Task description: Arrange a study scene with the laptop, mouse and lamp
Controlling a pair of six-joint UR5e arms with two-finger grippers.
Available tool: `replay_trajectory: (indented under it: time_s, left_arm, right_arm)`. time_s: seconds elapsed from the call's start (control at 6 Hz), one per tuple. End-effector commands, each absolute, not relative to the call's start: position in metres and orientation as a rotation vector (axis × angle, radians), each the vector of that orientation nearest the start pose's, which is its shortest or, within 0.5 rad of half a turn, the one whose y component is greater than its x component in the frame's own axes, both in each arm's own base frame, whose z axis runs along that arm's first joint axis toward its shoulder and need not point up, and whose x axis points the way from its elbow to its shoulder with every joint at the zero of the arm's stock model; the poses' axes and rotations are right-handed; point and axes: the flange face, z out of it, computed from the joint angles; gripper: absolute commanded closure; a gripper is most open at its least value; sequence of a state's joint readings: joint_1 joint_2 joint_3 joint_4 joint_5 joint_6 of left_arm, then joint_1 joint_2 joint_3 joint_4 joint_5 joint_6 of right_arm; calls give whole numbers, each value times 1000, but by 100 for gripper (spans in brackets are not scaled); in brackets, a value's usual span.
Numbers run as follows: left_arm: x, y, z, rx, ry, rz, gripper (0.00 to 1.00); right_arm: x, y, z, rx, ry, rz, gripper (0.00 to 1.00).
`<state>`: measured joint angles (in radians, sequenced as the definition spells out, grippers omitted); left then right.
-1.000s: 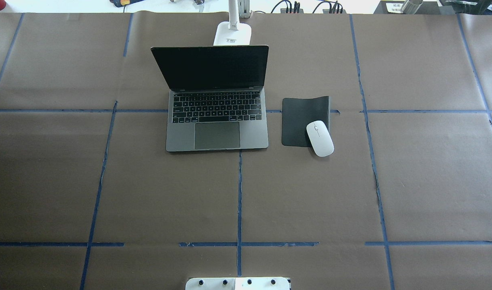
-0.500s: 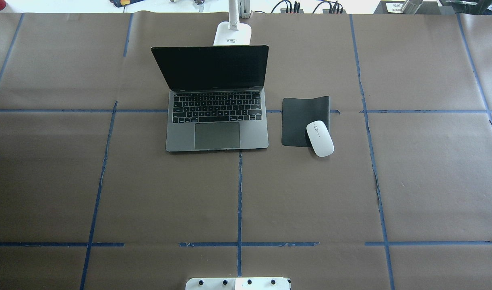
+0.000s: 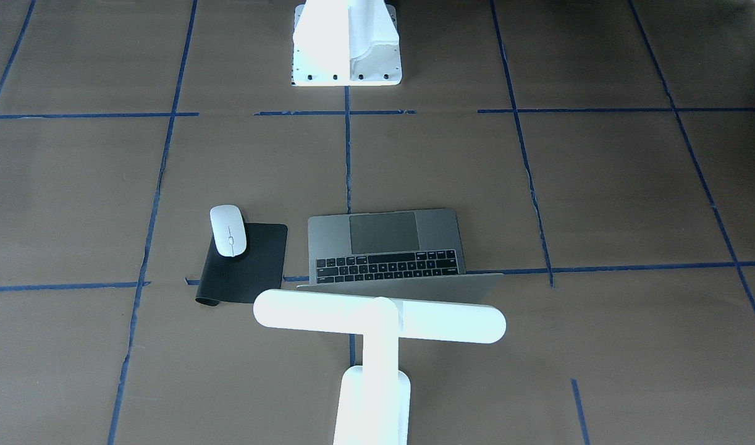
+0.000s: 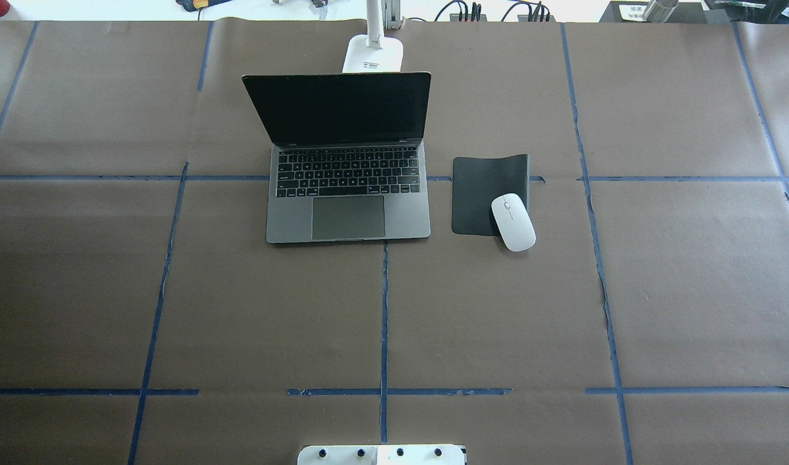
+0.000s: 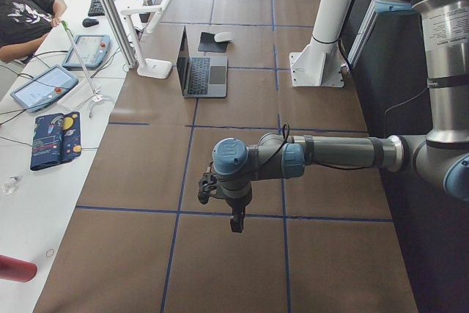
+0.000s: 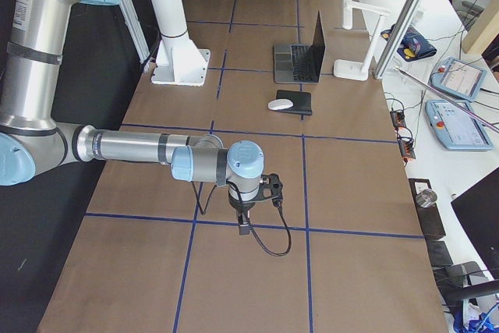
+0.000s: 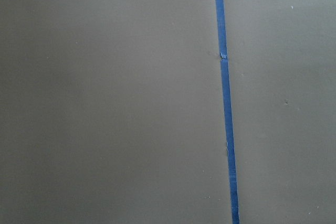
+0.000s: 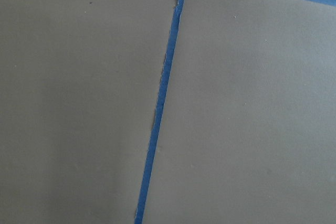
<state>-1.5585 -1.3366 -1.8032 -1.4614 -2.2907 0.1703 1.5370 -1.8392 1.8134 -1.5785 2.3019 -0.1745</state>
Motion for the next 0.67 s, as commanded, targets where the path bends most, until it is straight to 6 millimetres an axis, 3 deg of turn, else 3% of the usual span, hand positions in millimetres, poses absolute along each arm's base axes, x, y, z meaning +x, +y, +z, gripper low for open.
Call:
replay_trajectory:
  time_s: [0.0,0.5]
  left_arm:
    - [-63,-386,660,-45,727,137,0]
    - [-62,-387,657,-38,725,142,0]
  right_arm:
    - [54,-378,661,18,-730,-186,0]
    - [53,-378,662,15,-733,-187,0]
